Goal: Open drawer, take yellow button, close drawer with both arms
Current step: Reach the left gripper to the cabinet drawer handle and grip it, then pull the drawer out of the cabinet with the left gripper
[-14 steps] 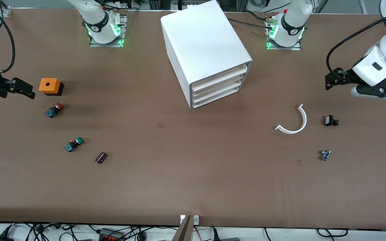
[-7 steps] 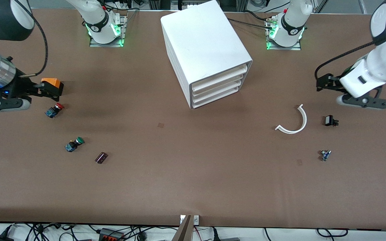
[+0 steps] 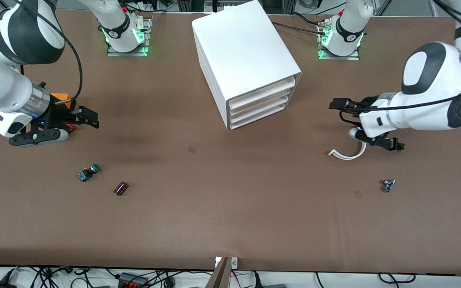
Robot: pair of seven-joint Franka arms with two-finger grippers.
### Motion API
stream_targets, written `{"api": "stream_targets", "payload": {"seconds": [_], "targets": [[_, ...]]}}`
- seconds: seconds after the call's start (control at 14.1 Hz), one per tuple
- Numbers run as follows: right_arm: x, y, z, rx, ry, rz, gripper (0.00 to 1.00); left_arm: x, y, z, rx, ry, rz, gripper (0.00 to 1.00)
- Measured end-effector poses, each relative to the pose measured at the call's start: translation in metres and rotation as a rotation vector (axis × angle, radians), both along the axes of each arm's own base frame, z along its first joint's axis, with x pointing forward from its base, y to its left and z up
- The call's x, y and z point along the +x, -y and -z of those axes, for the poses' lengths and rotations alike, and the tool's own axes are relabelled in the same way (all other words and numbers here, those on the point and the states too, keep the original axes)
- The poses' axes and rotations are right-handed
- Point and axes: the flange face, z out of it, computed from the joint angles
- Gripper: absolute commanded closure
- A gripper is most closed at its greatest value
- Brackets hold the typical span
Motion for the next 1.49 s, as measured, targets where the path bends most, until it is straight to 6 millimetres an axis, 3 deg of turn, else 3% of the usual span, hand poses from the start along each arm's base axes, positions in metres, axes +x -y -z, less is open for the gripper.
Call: {"api": "stream_targets", "payload": {"seconds": [0.36,0.64,0.85,1.07,1.28,1.42,1.49], "targets": [[0.002,0.0,0.004,0.0,-0.001,0.0,0.0,-0.009,0.032,0.056,-0.441,-0.083,0.071,0.0],[0.002,0.0,0.003,0.0,0.004,0.001,0.0,-0.043,0.045,0.124,-0.731,-0.101,0.108,0.29],[0.002,-0.003,0.002,0.001,0.005,-0.003,0.0,-0.055,0.048,0.154,-0.828,-0.08,0.147,0.36],[0.001,-0.019,-0.001,0.016,0.014,-0.023,0.0,-0.067,0.052,0.187,-0.909,-0.084,0.141,0.39],[0.0,-0.029,-0.004,0.067,0.011,-0.018,0.0,-0.086,0.07,0.203,-0.973,-0.128,0.09,0.42],[-0.003,-0.046,-0.004,0.085,0.01,-0.04,0.0,-0.098,0.085,0.207,-1.006,-0.153,0.07,0.53],[-0.005,-0.06,-0.005,0.089,0.019,-0.06,0.0,-0.101,0.089,0.208,-1.011,-0.161,0.069,0.64]]}}
